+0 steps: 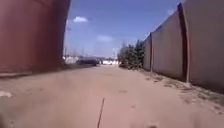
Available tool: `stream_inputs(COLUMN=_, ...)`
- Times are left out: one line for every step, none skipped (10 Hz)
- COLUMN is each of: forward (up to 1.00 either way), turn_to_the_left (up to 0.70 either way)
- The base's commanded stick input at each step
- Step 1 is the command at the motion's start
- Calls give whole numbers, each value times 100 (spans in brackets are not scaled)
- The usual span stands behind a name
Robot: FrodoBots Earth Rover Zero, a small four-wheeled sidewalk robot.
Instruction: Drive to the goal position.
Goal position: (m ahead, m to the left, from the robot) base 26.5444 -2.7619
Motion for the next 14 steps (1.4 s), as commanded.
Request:
stream_inputs(forward=100, turn_to_the_left=0)
stream_inputs(forward=100, turn_to_the_left=0)
stream_inputs(forward=100, turn_to_the_left=0)
stream_inputs(forward=100, turn_to_the_left=0)
stream_inputs(forward=100, turn_to_the_left=0)
stream_inputs(forward=100, turn_to_the_left=0)
stream_inputs(forward=100, turn_to_the_left=0)
stream_inputs(forward=100, turn_to_the_left=0)
stream_inputs(forward=100, turn_to_the_left=0)
stream_inputs(forward=100, turn_to_the_left=0)
stream_inputs(forward=100, turn_to_the_left=0)
stream_inputs(forward=100, turn_to_the_left=0)
stream_inputs(forward=100, turn_to_the_left=0)
stream_inputs(forward=100, turn_to_the_left=0)
